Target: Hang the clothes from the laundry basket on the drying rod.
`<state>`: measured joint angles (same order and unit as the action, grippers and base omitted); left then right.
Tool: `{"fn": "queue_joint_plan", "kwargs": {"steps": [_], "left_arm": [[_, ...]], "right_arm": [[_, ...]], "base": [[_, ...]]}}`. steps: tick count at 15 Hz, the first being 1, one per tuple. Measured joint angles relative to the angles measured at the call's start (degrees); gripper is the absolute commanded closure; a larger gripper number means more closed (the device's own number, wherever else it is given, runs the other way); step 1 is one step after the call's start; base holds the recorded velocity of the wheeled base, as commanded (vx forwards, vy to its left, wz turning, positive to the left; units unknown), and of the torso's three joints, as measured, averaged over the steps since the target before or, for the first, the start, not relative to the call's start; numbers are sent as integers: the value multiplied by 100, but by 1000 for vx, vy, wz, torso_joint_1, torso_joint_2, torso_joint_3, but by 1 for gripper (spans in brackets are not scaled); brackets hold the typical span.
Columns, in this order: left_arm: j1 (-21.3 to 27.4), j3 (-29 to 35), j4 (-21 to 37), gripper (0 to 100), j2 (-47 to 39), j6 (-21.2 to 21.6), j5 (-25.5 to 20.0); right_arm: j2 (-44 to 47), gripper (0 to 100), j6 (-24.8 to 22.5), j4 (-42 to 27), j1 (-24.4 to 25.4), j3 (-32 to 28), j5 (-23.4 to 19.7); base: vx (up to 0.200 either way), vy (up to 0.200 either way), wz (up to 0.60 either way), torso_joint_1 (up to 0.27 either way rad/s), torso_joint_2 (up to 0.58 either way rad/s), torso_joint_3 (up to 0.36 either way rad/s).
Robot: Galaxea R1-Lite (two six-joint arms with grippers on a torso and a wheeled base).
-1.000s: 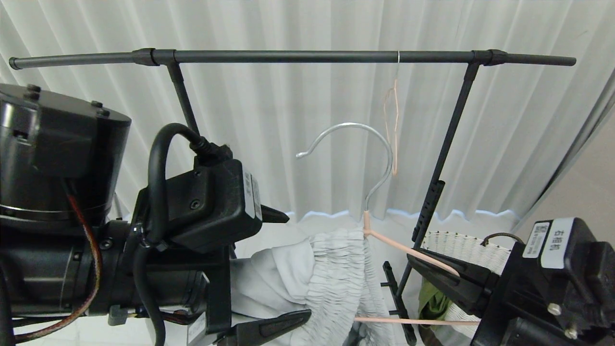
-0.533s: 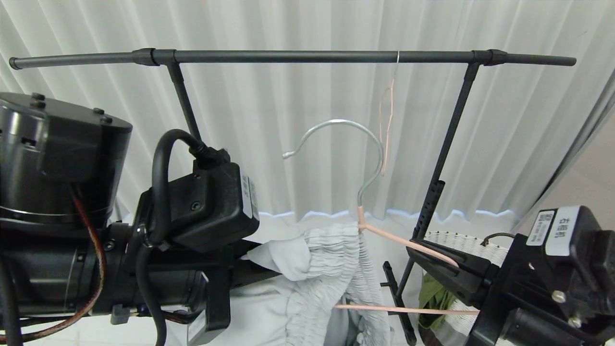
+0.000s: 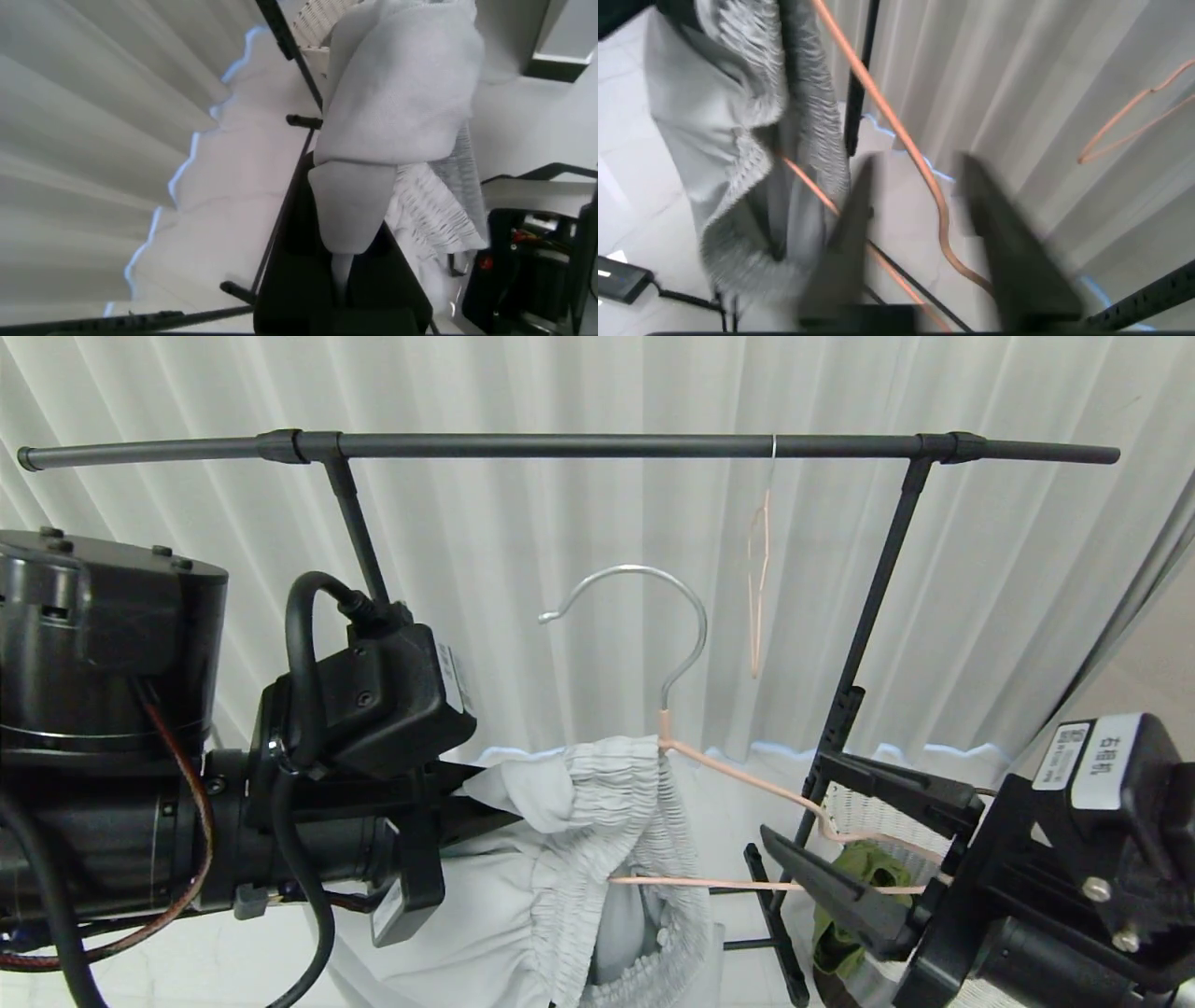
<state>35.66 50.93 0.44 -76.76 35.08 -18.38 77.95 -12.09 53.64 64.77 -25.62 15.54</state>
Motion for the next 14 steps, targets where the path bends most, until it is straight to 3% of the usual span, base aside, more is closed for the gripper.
{"fn": "queue_joint_plan", "kwargs": {"steps": [4,7,12,14], "left_arm": [[-20,-174,-11,100,113,9,460],[-30,-254,-60,100,161,-71,1295],[-30,-226,-216,100,177,-972,1991],[-24,-204,-552,100,205,-1235,2131]], "right_arm": [[9,0,-6,-32,-132,11,-13],[22,0,-9,-35,-155,-2,-38],[149,0,71,-57,-61,-67,-66],[276,0,416,-76,88,-130,-63]], "base": [[0,0,0,0,0,0],[0,0,0,0,0,0],[0,0,0,0,0,0],[0,0,0,0,0,0]]}}
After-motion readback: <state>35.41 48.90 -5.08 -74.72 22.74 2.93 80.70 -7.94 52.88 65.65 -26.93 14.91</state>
